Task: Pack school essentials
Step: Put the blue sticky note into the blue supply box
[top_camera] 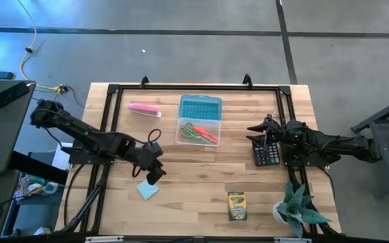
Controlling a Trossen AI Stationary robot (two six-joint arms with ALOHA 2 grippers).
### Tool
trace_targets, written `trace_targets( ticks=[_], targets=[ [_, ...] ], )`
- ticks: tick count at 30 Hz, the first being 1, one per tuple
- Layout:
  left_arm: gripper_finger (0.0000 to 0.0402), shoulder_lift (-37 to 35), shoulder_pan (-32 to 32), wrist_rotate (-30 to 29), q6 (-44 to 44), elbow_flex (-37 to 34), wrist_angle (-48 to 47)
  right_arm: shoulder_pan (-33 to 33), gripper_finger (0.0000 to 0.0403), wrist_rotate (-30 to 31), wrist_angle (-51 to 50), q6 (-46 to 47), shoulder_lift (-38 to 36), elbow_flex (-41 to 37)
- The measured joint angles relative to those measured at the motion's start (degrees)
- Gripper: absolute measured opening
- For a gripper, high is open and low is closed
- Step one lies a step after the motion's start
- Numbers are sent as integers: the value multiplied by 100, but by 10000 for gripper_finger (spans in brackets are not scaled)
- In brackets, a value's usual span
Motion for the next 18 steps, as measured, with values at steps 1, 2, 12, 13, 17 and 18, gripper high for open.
trace_targets(
  ticks=[1, 2, 12, 13, 17, 18],
  targets=[
    [207, 0, -56, -5, -65, 32, 0, 0, 172, 0, 0, 0, 0, 0],
    [207, -2, -123, -14, -131, 60, 0, 0, 172, 0, -2, 0, 0, 0],
    [187, 2, -705, -179, -845, 661, -651, 0, 172, 0, -18, 0, 0, 0],
    [183, 36, -747, -215, -948, 741, -707, 0, 172, 0, -22, 0, 0, 0],
    [166, 178, -930, -408, -1104, 1058, -865, 0, 172, 0, -28, 0, 0, 0],
    [162, 213, -972, -449, -1135, 1154, -931, 0, 172, 0, -34, 0, 1, 0]
  ],
)
